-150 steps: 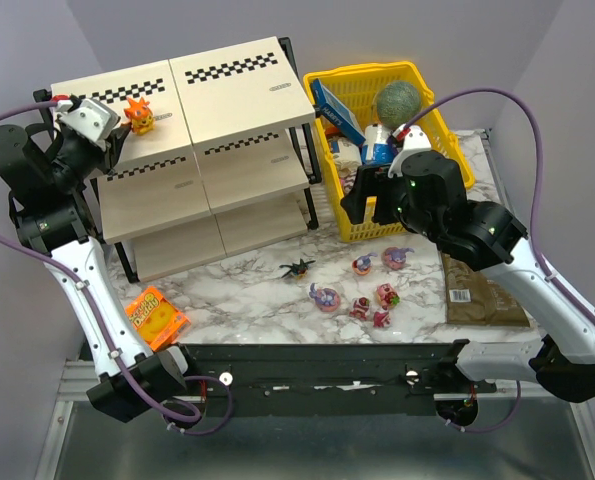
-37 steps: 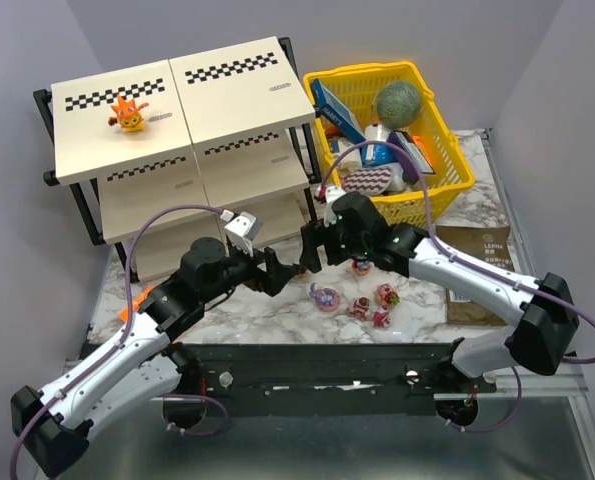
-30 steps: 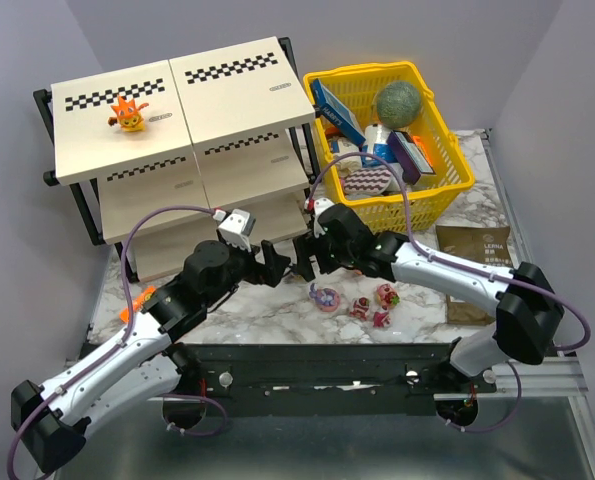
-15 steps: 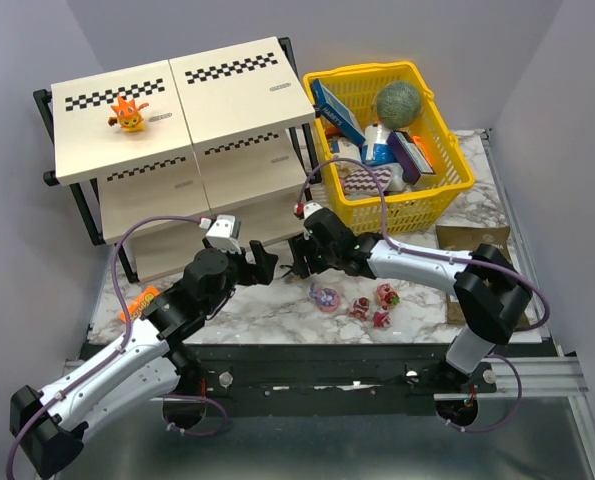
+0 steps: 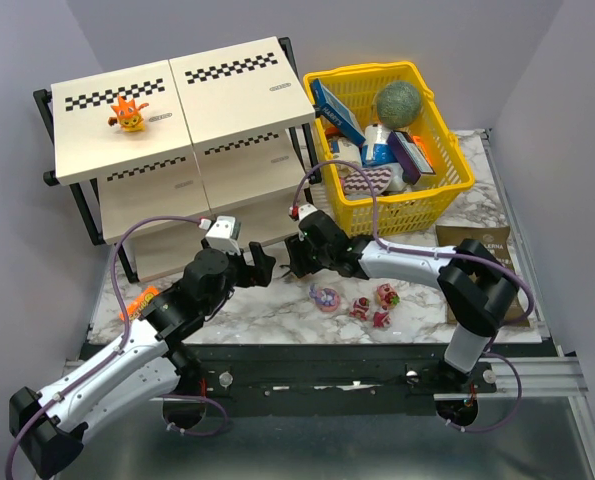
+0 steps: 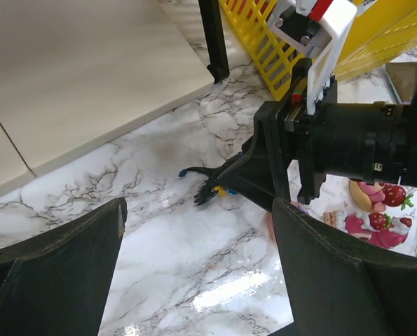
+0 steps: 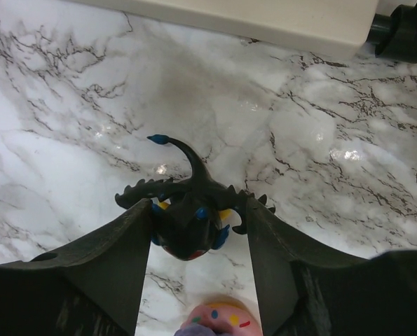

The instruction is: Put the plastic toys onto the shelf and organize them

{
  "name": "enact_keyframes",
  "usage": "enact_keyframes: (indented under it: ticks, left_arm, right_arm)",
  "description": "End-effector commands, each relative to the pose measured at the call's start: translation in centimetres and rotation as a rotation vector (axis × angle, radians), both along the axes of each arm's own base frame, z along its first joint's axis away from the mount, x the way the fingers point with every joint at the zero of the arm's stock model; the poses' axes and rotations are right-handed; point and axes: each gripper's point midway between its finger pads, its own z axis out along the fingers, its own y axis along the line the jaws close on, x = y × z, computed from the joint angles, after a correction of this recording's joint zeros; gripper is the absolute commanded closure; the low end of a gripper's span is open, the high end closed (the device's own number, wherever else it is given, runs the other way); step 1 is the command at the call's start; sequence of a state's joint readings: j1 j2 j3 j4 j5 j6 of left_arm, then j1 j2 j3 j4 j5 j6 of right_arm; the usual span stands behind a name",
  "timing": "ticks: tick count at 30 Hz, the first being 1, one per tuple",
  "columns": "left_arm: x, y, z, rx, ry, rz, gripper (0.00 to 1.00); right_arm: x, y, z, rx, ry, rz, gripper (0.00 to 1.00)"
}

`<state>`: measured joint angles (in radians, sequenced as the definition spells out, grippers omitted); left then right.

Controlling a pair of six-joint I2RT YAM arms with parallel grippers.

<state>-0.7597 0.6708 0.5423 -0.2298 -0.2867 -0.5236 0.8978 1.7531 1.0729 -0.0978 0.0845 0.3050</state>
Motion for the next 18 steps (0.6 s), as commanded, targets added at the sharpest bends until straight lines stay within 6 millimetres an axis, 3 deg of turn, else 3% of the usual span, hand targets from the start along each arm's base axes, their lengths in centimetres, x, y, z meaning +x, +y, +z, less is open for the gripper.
enact_keyframes:
  ticks: [1, 9, 18]
  left_arm:
    - [0.26, 0.61, 1.04, 0.004, -0.025, 0.031, 0.07]
    - [0.12, 0.88, 0.87, 0.001, -0.029, 0.037, 0.06]
    - [0.09, 1.07, 0.55, 0.006, -0.020, 0.048, 0.05]
  right_arm:
    - [0.51, 0.66, -0.05, -0.003, -0.030, 0.003, 0.39]
    - [0.42, 0.57, -0.74, -0.029, -0.033, 0.006, 0.46]
    - [0.68, 0.29, -0.44, -0.048, -0.041, -0.017, 0.62]
